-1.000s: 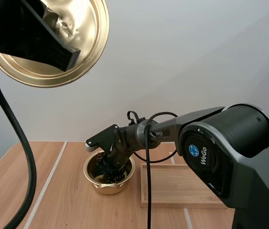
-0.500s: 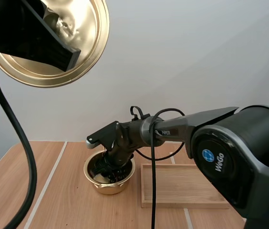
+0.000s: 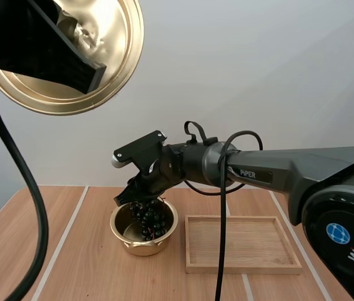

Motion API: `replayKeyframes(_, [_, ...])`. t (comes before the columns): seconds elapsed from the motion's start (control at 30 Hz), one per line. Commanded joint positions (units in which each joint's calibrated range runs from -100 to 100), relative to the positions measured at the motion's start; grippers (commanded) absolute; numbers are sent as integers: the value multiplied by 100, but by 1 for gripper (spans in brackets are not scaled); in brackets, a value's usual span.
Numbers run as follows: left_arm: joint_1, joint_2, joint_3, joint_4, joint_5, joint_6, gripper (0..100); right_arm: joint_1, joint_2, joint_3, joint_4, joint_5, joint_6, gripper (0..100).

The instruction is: Open the lid, put the grape in the pot, and close it

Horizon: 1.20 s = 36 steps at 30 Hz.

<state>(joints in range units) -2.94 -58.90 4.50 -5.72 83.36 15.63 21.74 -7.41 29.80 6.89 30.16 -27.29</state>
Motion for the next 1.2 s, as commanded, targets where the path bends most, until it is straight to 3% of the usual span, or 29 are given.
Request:
replayKeyframes(0.0, [-14, -34, -52, 25, -1, -51, 0, -4, -31, 11, 12, -571, -30, 0])
replayKeyframes(0.33, [-14, -34, -52, 46, -4, -51, 0, -182, 909, 11, -165, -838, -30, 0])
replayKeyframes(0.63, [-14, -34, -52, 46, -4, -51, 0, -134, 1658, 11, -154, -26, -8, 0])
replayKeyframes(0.77, [-14, -34, -52, 46, -4, -51, 0, -19, 1751, 11, 123, 125, -35, 0])
replayKeyframes(1.17, [-14, -34, -52, 46, -4, -51, 0, 102, 1420, 11, 97, 348, -66, 0])
